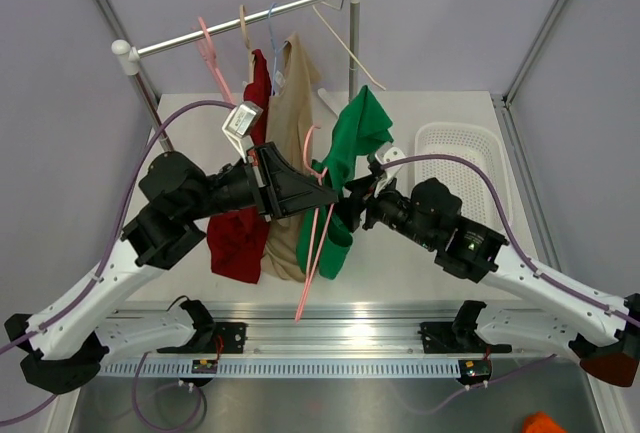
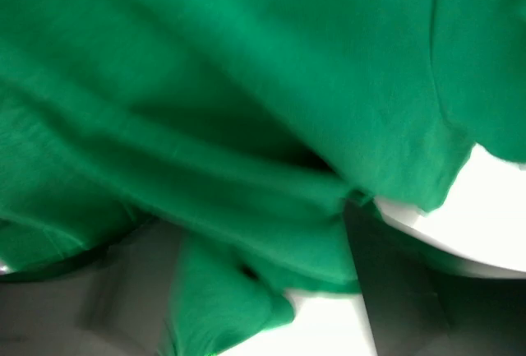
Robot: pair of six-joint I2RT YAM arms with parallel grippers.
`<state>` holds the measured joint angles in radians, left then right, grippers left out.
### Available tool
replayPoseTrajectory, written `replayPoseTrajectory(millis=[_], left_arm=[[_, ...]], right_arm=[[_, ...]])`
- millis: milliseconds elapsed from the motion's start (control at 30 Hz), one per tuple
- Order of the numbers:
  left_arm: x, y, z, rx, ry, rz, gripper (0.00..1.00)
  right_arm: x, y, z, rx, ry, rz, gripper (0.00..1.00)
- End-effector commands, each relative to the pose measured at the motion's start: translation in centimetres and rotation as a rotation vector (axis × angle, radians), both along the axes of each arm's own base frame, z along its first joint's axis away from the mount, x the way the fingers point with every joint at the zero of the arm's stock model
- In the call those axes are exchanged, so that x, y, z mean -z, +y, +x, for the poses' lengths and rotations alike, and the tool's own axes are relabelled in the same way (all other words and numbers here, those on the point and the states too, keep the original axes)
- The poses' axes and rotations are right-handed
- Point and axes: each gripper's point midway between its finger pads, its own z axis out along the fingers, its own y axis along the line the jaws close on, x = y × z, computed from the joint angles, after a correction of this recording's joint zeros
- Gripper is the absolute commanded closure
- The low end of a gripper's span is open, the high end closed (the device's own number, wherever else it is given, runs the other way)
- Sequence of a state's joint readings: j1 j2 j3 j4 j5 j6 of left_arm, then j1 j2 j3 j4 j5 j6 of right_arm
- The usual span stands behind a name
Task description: Remove the t-shirt from the hanger
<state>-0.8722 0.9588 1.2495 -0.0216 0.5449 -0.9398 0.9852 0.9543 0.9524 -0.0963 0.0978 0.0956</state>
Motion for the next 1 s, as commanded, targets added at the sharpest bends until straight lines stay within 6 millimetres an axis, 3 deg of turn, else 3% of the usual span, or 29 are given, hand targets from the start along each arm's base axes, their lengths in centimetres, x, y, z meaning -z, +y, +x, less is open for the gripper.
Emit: replayPoseTrajectory(millis=[0, 33, 100, 267, 433, 567, 667, 700, 733, 767, 800, 867, 900, 933, 967], left_arm=[[-2.4, 1.4, -3.4, 0.126, -0.078, -0.077, 1.00], [-2.7, 1.9, -4.1, 0.150, -0.079, -0.083, 1.00], [-3.4, 2.7, -5.1, 0.169, -0.097, -0.100, 1.00], [-3.3, 5.1, -7.1, 0.161, -0.132, -0.079, 1.00], [-0.9, 6.1, -8.8, 0.223, -0.156, 0.020, 1.00], [0.7, 7.5, -9.7, 0.209, -0.174, 0.086, 1.00], [1.0, 8.1, -10.2, 0.207, -0.175, 0.097, 1.00], [1.0, 8.3, -10.4, 0.208, -0.179, 0.095, 1.00], [1.1, 8.6, -10.6, 0.213, -0.193, 0.096, 1.00], [1.4, 8.6, -10.6, 0.210, -0.186, 0.107, 1.00], [1.6, 8.7, -10.5, 0.203, -0.190, 0.111, 1.00], [2.2, 8.8, -10.4, 0.187, -0.202, 0.129, 1.00], [2.5, 8.8, -10.2, 0.177, -0.203, 0.137, 1.00], [2.7, 8.8, -9.9, 0.156, -0.219, 0.144, 1.00], [3.5, 8.8, -9.6, 0.143, -0.208, 0.170, 1.00]], right_arm=[[-4.6, 0.1, 0.8, 0.012, -0.122, 0.134, 0.49], [-4.9, -0.2, 1.3, 0.045, -0.133, 0.147, 0.77], [-5.1, -1.5, 2.6, 0.151, -0.142, 0.150, 0.99], [-6.8, -5.0, 3.8, 0.317, -0.172, 0.211, 1.00], [-9.5, -11.3, 5.0, 0.579, -0.197, 0.212, 1.00], [-14.7, -15.4, 4.8, 0.692, -0.293, 0.270, 1.00], [-17.7, -16.4, 4.9, 0.724, -0.348, 0.277, 1.00], [-20.3, -17.2, 4.6, 0.740, -0.376, 0.315, 1.00], [-20.8, -17.0, 5.4, 0.764, -0.393, 0.275, 1.00], [-23.6, -18.2, 4.9, 0.788, -0.425, 0.316, 1.00], [-24.8, -18.6, 5.0, 0.806, -0.441, 0.319, 1.00], [-26.5, -19.5, 6.1, 0.877, -0.485, 0.272, 1.00], [-29.0, -21.0, 5.7, 0.918, -0.515, 0.313, 1.00], [-29.2, -20.7, 6.9, 0.939, -0.523, 0.280, 1.00], [-30.1, -22.2, 7.4, 0.989, -0.543, 0.276, 1.00]])
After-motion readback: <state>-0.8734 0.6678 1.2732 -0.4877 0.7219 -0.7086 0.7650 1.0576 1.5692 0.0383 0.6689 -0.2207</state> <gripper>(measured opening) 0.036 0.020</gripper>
